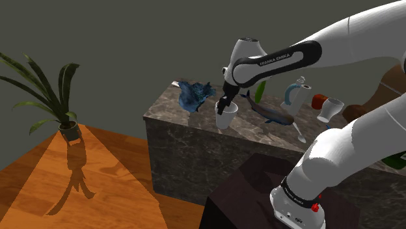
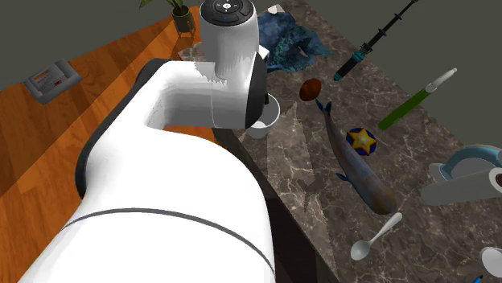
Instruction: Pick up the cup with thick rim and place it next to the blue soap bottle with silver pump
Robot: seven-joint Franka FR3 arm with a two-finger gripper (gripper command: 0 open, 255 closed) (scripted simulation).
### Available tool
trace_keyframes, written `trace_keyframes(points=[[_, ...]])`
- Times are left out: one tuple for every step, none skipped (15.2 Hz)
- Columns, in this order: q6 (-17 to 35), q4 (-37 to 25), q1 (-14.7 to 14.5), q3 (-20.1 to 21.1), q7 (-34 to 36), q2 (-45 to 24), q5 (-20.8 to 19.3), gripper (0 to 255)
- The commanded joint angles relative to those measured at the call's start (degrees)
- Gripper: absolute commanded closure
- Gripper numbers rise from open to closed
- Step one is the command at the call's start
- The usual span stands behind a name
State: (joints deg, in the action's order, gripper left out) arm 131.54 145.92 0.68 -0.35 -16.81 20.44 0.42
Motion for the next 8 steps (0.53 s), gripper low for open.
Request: trace_keyframes(points=[[1.91,0.46,-0.07,0.11,0.12,-1.40,0.01,0],[2.80,0.78,-0.07,0.12,0.11,-1.97,0.01,0],[3.69,1.09,-0.08,0.12,0.11,-2.54,0.02,0],[4.58,1.39,-0.09,0.12,0.10,-3.14,0.03,0],[5.09,1.56,-0.09,0.12,0.10,-3.49,0.04,0],[5.09,1.56,-0.09,0.12,0.10,-3.48,0.04,0],[5.09,1.56,-0.09,0.12,0.10,-3.49,0.04,0],[5.09,1.56,-0.09,0.12,0.10,-3.49,0.04,0]])
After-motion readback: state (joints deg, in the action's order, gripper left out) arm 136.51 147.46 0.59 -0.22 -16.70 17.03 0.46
